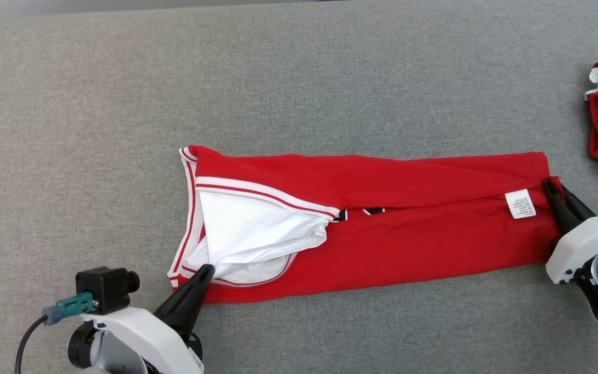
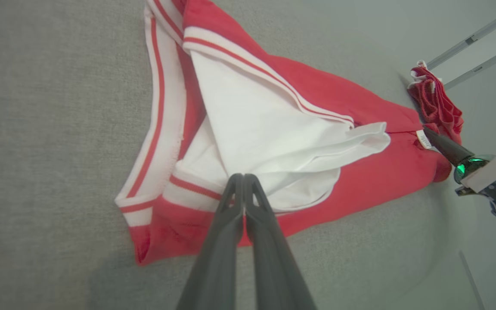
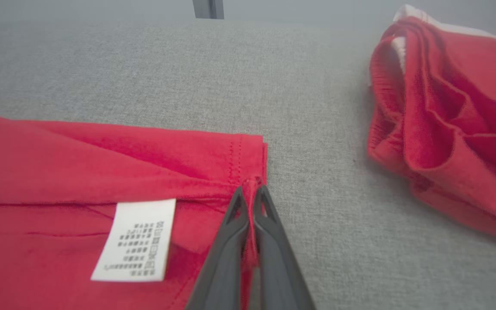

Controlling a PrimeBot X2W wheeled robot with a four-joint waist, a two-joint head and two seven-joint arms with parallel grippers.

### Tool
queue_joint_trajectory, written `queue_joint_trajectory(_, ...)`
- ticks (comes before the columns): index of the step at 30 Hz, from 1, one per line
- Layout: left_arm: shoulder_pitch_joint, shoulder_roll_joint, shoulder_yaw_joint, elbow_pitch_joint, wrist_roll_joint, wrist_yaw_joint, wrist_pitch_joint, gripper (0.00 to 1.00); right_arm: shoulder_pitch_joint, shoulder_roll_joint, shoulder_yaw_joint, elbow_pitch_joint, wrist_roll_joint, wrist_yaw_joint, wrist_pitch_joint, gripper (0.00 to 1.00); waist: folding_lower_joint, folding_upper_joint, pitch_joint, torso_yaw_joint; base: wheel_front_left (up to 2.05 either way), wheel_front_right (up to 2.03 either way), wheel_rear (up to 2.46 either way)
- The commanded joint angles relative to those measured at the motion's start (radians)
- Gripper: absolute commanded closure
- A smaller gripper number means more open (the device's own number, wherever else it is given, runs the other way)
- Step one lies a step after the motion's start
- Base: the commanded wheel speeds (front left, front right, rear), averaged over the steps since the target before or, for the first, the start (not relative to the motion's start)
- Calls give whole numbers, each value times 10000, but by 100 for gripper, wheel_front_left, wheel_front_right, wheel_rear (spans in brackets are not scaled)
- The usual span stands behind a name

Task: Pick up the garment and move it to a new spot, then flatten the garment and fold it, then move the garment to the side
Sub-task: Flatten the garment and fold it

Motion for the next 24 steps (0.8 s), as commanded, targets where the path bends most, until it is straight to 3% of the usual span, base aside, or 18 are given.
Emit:
queue_joint_trajectory(1, -183, -32, 26, 19, 42, 25, -40, 100, 85, 1, -30, 62, -66, 1, -46, 59, 0, 0, -38, -2, 0, 0, 0)
queue_joint_trajectory(2, -208, -29, -11, 94, 116, 43, -39, 100, 86, 35, -75, 106, -103, 1, -46, 15, 0, 0, -71, -5, 0, 0, 0)
queue_joint_trajectory(3, -251, -66, 12, 154, 141, 77, -91, 70, 68, 49, -166, 116, -193, 1, -46, 0, 0, 0, -102, -9, 0, 0, 0)
queue_joint_trajectory(4, -296, -110, 42, 210, 177, 91, -149, 16, 46, 68, -301, 112, -237, 2, -46, 0, 0, 0, -141, -17, 0, 0, 0)
queue_joint_trajectory(5, -320, -118, 45, 262, 236, 123, -193, 0, 33, 94, -449, 90, -332, 2, -47, 0, 0, 0, -189, -32, 0, 0, 0)
queue_joint_trajectory(17, -508, -720, 1064, 1228, 1444, 895, -2460, 0, 938, 1120, -2539, -1610, -2286, 1, -45, 0, 0, 0, -1239, -197, 0, 0, 0)
queue_joint_trajectory(24, -213, -1537, 1843, 1957, 2464, 740, -2777, 0, 1953, 2114, -3344, -2656, -3263, 2, -45, 0, 0, 0, -1849, -272, 0, 0, 0)
